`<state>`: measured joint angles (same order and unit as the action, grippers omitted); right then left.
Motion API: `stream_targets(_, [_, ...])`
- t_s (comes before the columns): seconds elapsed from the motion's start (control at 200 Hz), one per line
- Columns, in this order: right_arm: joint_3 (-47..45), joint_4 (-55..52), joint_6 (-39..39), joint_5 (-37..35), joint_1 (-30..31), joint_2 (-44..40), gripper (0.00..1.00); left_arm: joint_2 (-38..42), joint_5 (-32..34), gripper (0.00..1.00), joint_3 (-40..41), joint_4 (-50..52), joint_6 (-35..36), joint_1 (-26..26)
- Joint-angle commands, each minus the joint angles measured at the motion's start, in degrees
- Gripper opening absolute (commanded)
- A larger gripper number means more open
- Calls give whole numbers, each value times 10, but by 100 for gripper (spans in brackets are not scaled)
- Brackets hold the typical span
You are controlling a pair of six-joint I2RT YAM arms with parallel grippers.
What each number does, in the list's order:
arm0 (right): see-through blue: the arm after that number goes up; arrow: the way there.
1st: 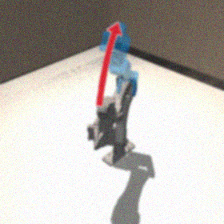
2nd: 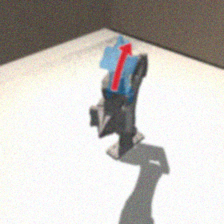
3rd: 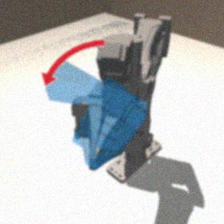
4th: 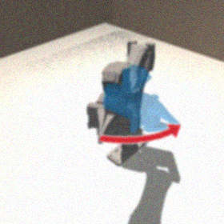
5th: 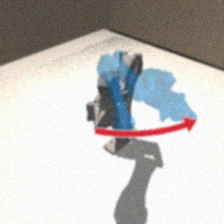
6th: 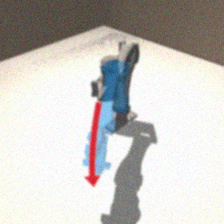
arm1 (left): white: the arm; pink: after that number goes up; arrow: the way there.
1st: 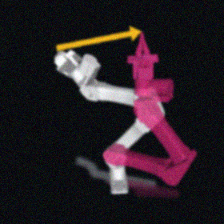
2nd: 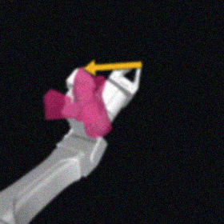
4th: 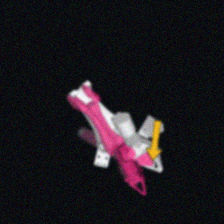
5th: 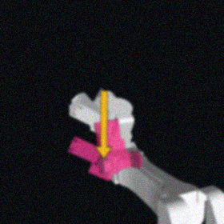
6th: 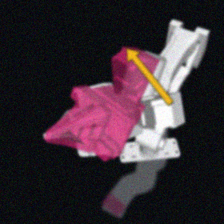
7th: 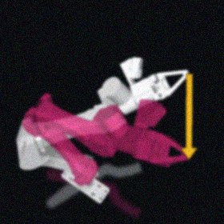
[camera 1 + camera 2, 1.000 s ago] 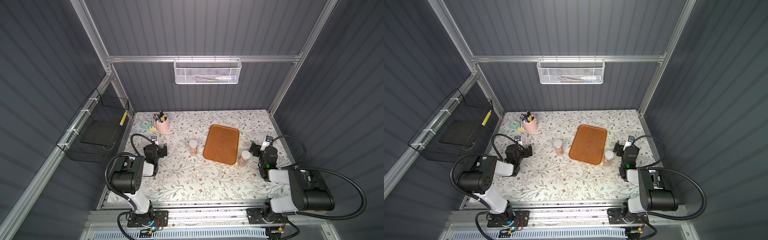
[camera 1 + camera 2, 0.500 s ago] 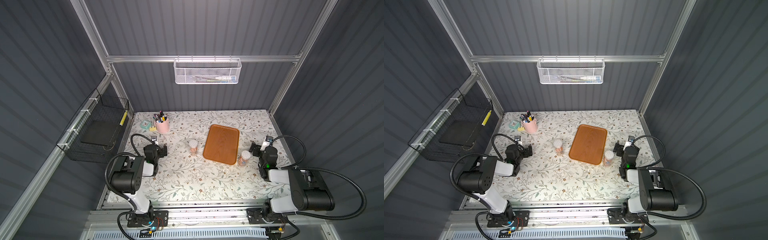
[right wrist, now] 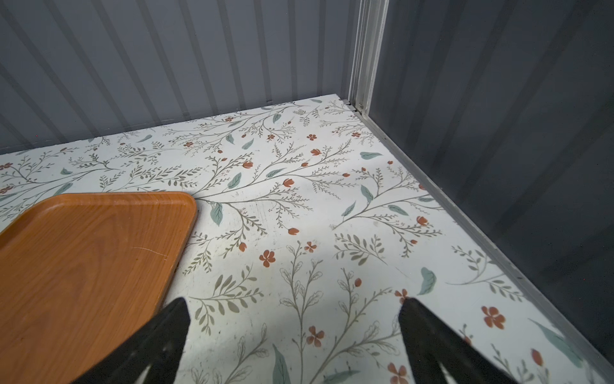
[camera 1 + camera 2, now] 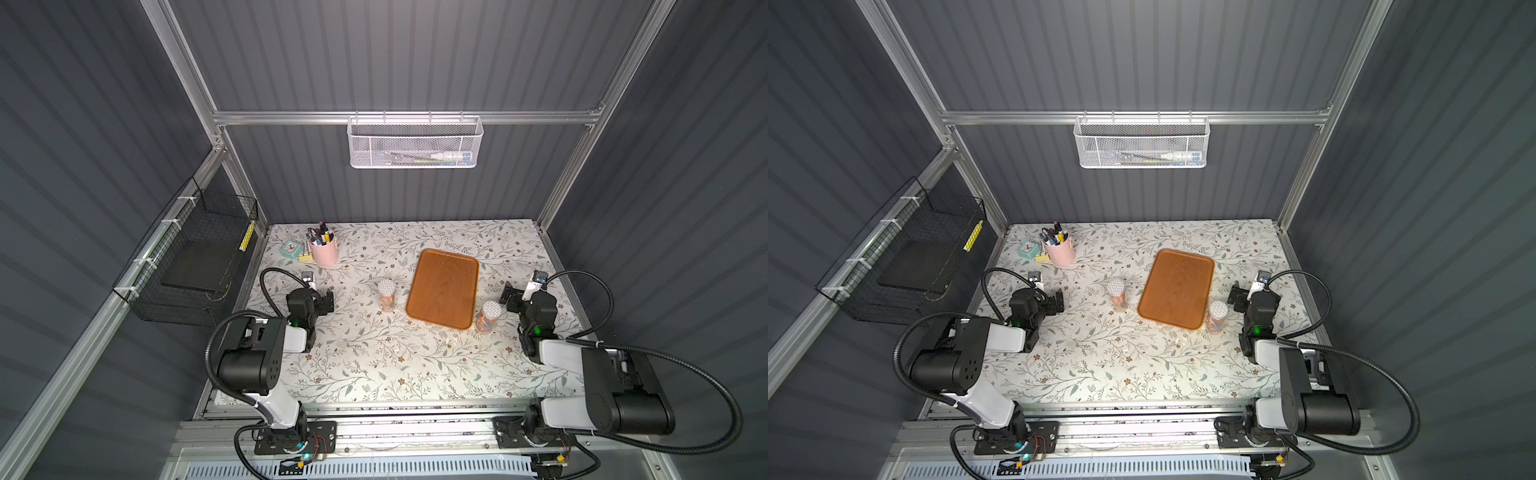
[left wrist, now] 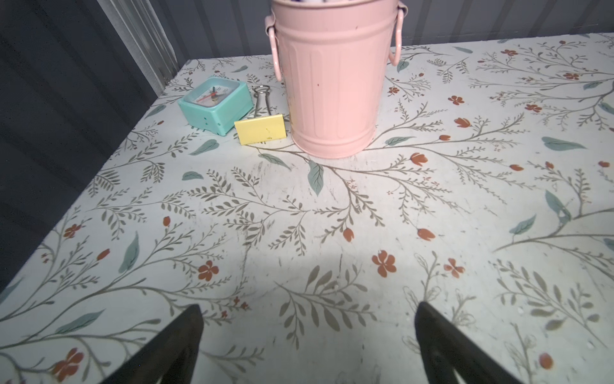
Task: Pour the candies out of the jar
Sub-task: Pick up the jar from the center of the board.
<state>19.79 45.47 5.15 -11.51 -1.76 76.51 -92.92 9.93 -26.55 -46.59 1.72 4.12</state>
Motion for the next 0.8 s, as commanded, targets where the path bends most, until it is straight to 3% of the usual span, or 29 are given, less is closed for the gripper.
stream_targets(0.0, [49,-106,11,-33,3,-56,99,53,32,99,-22,47,-8,3])
stream_targets(0.08, [85,-182,38,-29,4,-91,99,79,51,99,-25,55,-7,19])
stream_targets(0.2, [168,-340,86,7,21,-120,99,111,19,99,-48,85,-52,28])
stream_targets(0.36, [266,-507,114,42,146,-113,99,134,-24,99,-80,167,-113,44])
stream_targets(0.58, [372,-608,174,77,352,-18,99,137,-59,99,-38,157,-214,53])
stream_targets(0.795, [537,-674,178,81,469,151,99,128,-91,99,-18,145,-244,53])
